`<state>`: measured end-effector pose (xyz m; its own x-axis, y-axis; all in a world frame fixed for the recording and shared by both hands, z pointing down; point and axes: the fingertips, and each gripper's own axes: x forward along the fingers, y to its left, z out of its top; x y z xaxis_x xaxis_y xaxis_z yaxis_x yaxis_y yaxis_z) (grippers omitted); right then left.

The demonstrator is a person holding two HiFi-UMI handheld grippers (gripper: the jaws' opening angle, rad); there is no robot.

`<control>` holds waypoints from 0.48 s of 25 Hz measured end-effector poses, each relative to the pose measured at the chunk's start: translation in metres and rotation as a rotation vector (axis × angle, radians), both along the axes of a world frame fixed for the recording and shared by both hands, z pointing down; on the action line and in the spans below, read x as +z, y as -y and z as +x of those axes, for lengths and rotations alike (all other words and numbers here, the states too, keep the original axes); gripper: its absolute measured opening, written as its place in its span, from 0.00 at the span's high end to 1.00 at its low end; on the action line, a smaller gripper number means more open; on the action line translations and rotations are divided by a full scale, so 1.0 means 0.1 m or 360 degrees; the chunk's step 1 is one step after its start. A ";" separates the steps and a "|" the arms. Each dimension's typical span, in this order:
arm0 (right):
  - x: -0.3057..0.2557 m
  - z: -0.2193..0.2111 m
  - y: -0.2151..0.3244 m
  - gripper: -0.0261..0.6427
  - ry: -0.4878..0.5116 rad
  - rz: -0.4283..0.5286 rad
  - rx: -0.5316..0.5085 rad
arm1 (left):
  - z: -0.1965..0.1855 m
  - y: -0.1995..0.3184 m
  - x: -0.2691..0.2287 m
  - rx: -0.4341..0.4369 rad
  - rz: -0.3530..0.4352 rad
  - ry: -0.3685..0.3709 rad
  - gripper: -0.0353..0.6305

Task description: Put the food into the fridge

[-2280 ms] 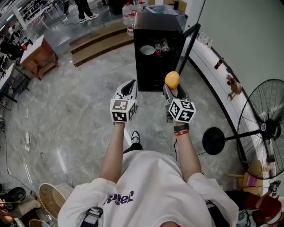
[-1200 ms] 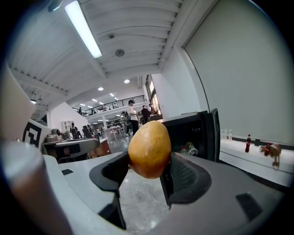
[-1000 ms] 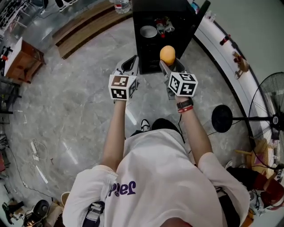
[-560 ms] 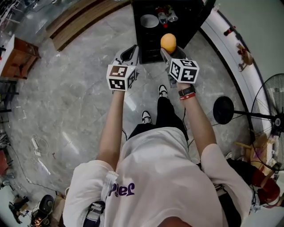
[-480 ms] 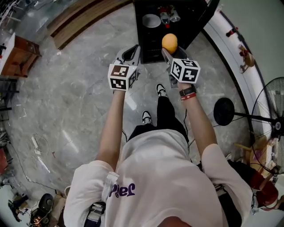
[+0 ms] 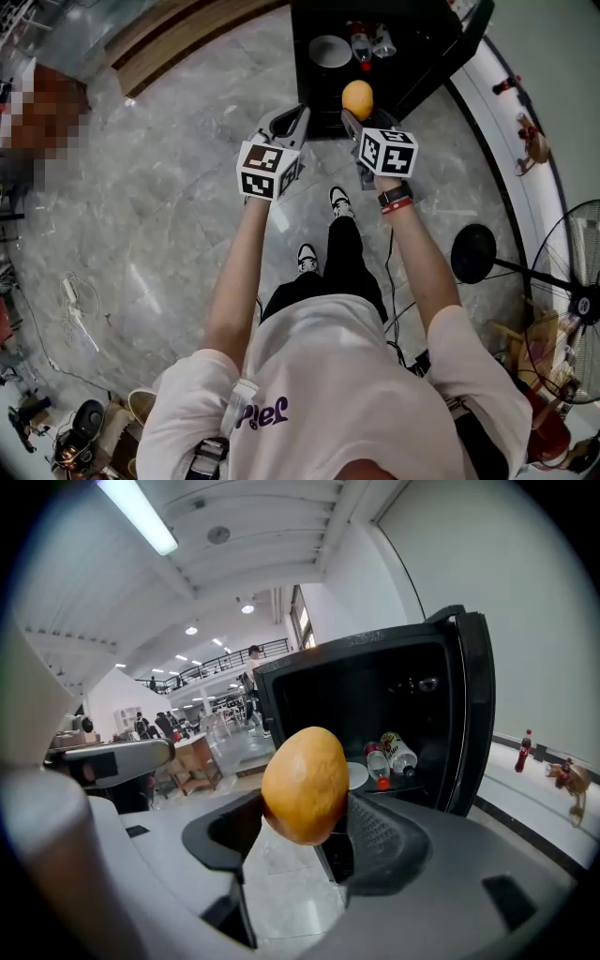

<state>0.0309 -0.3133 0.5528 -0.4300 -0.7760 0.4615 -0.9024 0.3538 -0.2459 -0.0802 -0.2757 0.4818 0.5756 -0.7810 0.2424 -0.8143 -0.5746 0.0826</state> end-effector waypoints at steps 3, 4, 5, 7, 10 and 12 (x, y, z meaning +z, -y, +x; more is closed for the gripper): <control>0.18 0.02 0.22 0.52 0.0044 -0.0053 0.0028 | 0.04 0.13 0.11 0.0002 -0.0020 0.0001 0.92; 0.24 0.02 0.29 0.52 0.0063 -0.0075 0.0036 | 0.05 0.17 0.14 -0.0003 -0.0028 -0.0003 0.92; 0.30 0.02 0.35 0.52 0.0077 -0.0094 0.0039 | 0.05 0.22 0.17 -0.0008 -0.0035 -0.0007 0.92; 0.42 0.00 0.48 0.52 0.0089 -0.0119 0.0030 | 0.06 0.31 0.23 -0.0015 -0.0045 -0.0011 0.92; 0.53 0.00 0.67 0.52 0.0081 -0.0124 0.0021 | 0.07 0.43 0.28 -0.0016 -0.0049 -0.0014 0.92; 0.58 -0.02 0.77 0.52 0.0068 -0.0123 0.0008 | 0.08 0.50 0.32 -0.0011 -0.0047 -0.0011 0.92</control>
<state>0.0287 -0.3903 0.6113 -0.4468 -0.7411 0.5012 -0.8922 0.3279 -0.3106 -0.0726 -0.3259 0.5134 0.5719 -0.7775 0.2614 -0.8176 -0.5661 0.1050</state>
